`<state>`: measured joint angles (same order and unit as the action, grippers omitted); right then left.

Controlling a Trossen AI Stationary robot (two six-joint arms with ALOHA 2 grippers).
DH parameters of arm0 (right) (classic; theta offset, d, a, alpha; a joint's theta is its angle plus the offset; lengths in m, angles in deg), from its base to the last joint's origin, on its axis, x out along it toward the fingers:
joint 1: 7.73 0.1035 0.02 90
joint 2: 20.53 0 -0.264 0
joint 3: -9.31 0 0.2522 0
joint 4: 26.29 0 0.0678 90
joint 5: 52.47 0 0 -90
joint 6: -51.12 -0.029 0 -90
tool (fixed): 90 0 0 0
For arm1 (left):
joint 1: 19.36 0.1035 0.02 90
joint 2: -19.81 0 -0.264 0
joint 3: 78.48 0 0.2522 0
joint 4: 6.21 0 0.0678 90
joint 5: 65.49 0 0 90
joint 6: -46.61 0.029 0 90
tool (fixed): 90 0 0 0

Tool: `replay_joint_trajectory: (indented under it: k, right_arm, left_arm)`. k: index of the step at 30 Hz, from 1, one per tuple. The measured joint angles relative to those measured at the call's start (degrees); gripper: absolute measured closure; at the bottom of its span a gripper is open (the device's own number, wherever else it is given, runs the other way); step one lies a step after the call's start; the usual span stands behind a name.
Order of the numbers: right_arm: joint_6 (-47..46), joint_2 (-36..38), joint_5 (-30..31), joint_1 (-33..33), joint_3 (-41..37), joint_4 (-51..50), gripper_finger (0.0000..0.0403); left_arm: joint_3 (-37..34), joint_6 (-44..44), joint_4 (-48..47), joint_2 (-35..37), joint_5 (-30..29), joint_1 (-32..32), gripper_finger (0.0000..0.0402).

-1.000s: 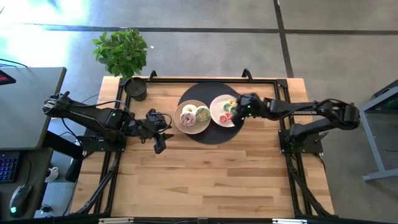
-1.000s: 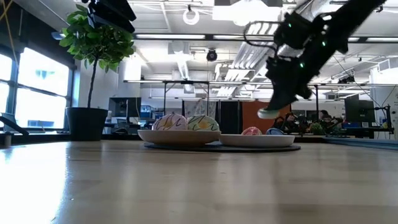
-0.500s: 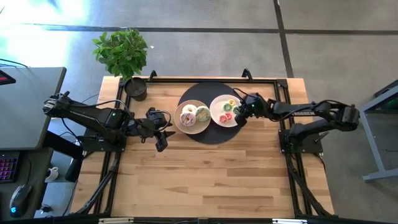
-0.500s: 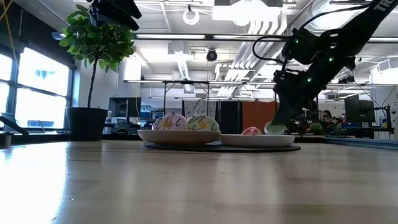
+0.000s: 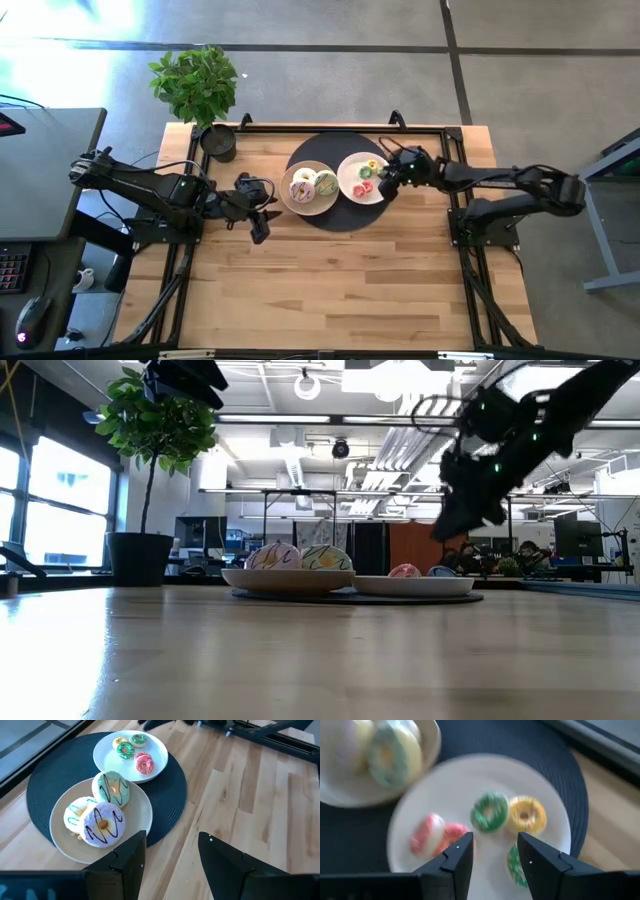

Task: Pick & Place donuts
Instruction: Return to Home Position

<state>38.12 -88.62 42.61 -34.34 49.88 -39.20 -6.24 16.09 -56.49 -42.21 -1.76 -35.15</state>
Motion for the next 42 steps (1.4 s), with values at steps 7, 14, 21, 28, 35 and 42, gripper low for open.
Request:
replay_joint_trajectory:
  k: [7,14,21,28,35,42]
  right_arm:
    - [2.8,11.7,-4.1,0.0,11.8,-18.0,0.026]
    - [13.3,26.2,-6.0,0.0,15.2,-26.0,0.027]
    - [16.0,41.0,-8.0,0.0,5.7,-24.2,0.0272]
    - [16.1,52.4,-12.2,0.0,-1.8,-17.0,0.0274]
    - [14.5,58.8,-15.0,0.0,-5.9,-12.4,0.0274]
    - [12.9,61.5,-15.4,0.0,-11.3,-3.9,0.0274]
  left_arm:
    - [0.0,-2.7,-4.6,3.8,-4.7,0.0,0.0222]
    - [0.0,-3.4,-14.5,10.2,-9.2,0.0,0.0222]
    - [-8.3,1.9,-10.6,18.8,-9.1,0.0,0.0222]
    - [-25.9,8.9,5.5,32.9,-0.7,0.0,0.0222]
    - [-37.4,18.2,17.5,46.1,1.1,0.0,0.0222]
    - [-40.5,22.5,17.0,56.7,0.2,0.0,0.0222]
